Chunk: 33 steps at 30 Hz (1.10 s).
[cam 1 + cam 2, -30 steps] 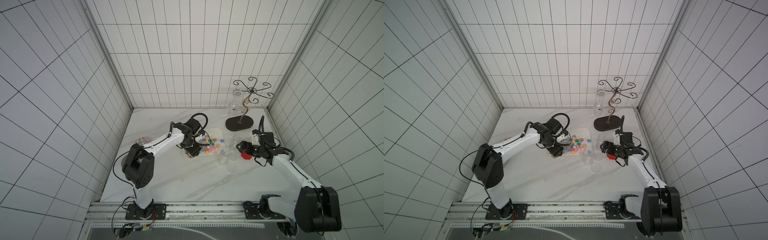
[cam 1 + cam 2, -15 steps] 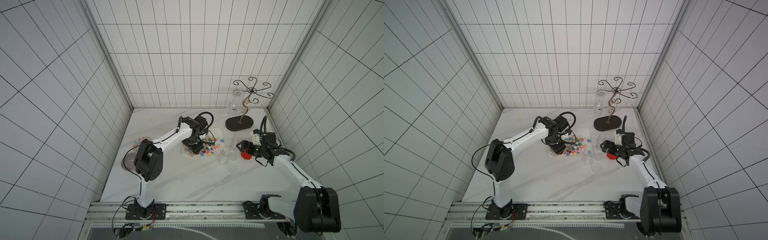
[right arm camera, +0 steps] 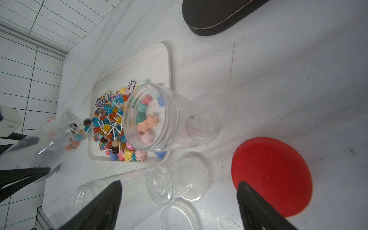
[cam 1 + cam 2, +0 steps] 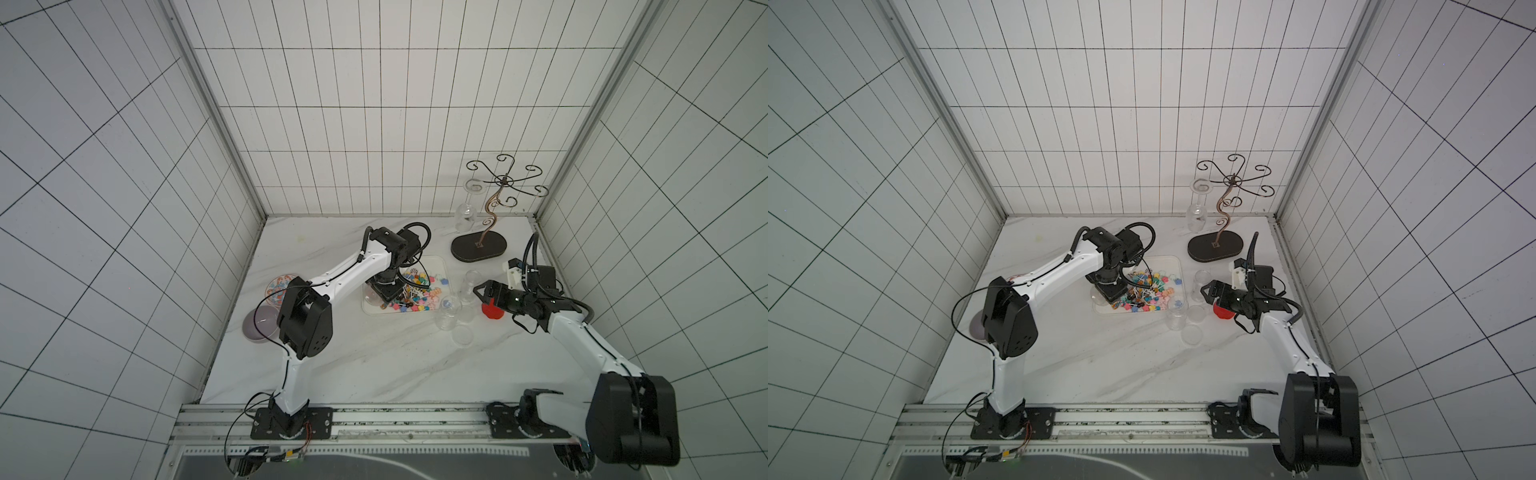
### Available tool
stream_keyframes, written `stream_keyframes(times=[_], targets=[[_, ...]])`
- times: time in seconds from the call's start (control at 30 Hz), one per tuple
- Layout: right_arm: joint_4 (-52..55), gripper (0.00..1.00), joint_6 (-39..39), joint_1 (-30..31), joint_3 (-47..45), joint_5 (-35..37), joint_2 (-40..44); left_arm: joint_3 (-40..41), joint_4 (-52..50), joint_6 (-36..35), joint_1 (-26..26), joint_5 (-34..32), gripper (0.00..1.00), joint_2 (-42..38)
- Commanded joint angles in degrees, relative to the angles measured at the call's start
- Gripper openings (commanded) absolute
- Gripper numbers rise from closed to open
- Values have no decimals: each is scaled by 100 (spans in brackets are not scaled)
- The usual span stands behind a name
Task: Pour the candies out of the jar
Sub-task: 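Pour the candies out of the jar onto the tray.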
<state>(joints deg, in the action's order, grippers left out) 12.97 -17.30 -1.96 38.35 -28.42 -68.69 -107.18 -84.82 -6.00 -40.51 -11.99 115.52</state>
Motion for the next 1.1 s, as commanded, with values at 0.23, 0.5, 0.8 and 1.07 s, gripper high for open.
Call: stream_keyframes(times=[0.23, 0.5, 0.8, 1.07], targets=[[-128, 91, 56, -111, -284, -240, -5, 285, -171, 64, -70, -776, 60, -367], [-87, 91, 85, -119, -206, -199, 132, 387, -6, 151, -62, -827, 60, -1076], [171, 91, 140, -121, 28, 29, 810, 1971, 2110, -122, -20, 321, 59, -2845], [-357, 83, -283, -80, 363, -1714, 1456, 4487, 4664, -927, 184, 2683, 60, -5364]])
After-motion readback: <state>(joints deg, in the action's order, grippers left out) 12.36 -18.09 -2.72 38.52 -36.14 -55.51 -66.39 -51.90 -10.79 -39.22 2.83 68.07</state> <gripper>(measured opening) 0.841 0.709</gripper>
